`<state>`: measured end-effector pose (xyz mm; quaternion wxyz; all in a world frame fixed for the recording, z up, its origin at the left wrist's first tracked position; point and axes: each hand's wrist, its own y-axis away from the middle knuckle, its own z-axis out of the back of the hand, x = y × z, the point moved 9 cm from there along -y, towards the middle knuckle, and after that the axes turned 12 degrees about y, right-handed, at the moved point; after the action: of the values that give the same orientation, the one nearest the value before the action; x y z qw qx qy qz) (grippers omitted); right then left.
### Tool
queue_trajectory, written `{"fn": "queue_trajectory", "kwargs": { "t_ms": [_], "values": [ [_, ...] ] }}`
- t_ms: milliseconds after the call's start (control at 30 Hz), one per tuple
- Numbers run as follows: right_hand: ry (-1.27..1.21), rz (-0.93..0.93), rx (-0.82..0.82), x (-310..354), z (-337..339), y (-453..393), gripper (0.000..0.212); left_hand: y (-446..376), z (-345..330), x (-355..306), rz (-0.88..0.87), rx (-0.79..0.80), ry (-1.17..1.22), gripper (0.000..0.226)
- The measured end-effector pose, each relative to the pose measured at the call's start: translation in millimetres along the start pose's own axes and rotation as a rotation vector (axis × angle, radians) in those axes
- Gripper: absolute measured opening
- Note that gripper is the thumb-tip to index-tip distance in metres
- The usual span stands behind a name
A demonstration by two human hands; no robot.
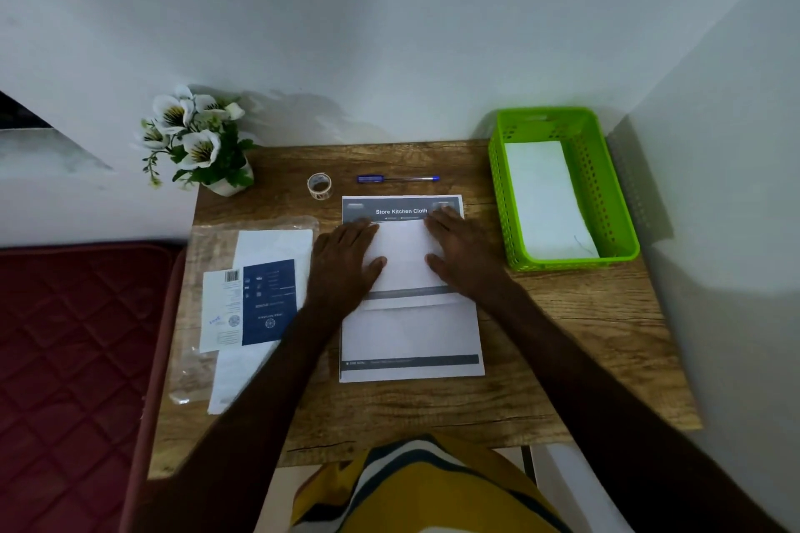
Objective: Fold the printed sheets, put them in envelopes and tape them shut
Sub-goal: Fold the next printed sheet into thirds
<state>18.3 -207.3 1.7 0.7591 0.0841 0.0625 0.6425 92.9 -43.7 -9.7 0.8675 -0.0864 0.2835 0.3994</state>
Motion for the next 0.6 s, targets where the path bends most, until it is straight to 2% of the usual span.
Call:
{"fn": "queue_trajectory", "kwargs": {
  "t_ms": [100,267,600],
  "values": [
    [-0.036,0.105,0.003,13,8,-5,0.067,-12,4,0,-0.006,0.052,0.013,0.070],
    [0.059,0.143,0.062,19,17,-19,0.078,-31,5,-3,0.014,0.118,-0.046,0.076],
    [0.034,0.081,0.264,18,18,-41,0.093,-48,4,-5,0.079,0.227,-0.034,0.082]
  ]
}}
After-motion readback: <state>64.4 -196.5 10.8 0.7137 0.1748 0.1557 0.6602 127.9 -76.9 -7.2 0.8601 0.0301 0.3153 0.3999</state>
